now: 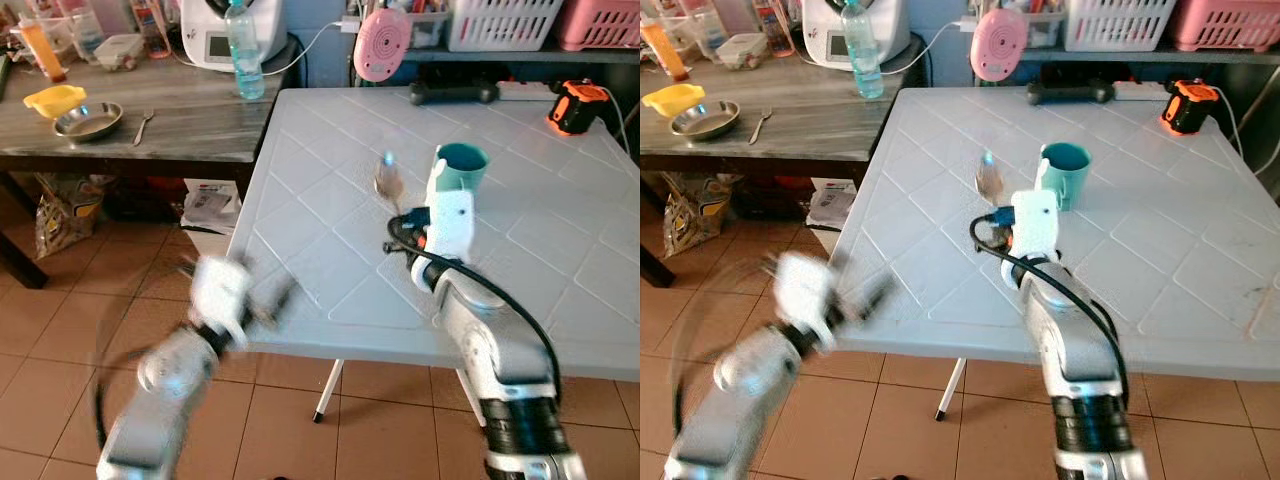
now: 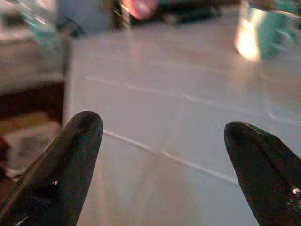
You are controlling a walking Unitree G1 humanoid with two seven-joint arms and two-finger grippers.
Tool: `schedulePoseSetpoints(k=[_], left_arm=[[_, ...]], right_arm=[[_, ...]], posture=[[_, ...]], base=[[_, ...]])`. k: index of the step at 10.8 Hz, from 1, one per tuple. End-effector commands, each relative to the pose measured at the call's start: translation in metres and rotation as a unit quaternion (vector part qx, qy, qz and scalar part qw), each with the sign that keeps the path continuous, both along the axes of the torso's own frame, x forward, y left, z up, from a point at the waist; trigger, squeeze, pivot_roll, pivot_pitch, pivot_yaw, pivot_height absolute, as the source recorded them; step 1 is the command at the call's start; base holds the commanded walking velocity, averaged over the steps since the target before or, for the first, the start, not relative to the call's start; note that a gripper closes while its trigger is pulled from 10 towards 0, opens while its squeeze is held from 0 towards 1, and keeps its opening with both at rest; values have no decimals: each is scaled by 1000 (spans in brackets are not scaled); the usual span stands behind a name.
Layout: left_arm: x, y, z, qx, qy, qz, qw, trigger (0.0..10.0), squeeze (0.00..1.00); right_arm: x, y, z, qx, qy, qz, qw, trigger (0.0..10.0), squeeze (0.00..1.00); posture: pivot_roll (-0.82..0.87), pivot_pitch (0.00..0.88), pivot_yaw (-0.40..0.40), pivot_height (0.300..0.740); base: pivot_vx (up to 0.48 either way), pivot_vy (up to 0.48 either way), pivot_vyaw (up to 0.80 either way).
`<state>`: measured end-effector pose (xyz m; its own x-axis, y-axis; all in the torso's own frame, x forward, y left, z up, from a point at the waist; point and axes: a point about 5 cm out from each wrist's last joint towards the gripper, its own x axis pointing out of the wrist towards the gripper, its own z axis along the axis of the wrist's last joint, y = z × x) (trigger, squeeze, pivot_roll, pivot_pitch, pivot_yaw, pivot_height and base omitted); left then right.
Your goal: Setting the table
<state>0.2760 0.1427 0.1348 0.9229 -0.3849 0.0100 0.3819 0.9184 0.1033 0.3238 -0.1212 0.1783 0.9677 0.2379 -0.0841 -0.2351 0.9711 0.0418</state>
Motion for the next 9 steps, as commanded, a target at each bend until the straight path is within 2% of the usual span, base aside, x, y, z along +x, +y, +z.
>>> schedulePoseSetpoints(k=[1, 2, 3, 6, 9], left_arm=[[4, 9, 1, 7, -7, 29, 1000, 10000, 0], [9, 14, 4, 10, -16, 51, 999, 10000, 0], [12, 16, 5, 7, -16, 54, 998, 10000, 0], [18, 12, 4, 1, -13, 62, 998, 10000, 0], [15, 10, 0, -1, -8, 65, 998, 10000, 0]], right_arm=[[-4, -1, 4, 4, -10, -1, 1000, 2000, 0], [-9, -6, 5, 7, -26, -12, 1000, 8000, 0], [-11, -9, 5, 11, -31, -23, 999, 10000, 0], [-15, -19, 1, 0, -31, -56, 998, 10000, 0], [-13, -17, -3, 0, -25, -52, 998, 10000, 0]], posture=[[14, 63, 51, 740], [14, 60, 50, 740], [11, 58, 54, 740], [4, 52, 60, 740], [12, 48, 48, 740]], base=[[0, 0, 0], [0, 0, 0], [0, 0, 0], [0, 0, 0], [0, 0, -548]])
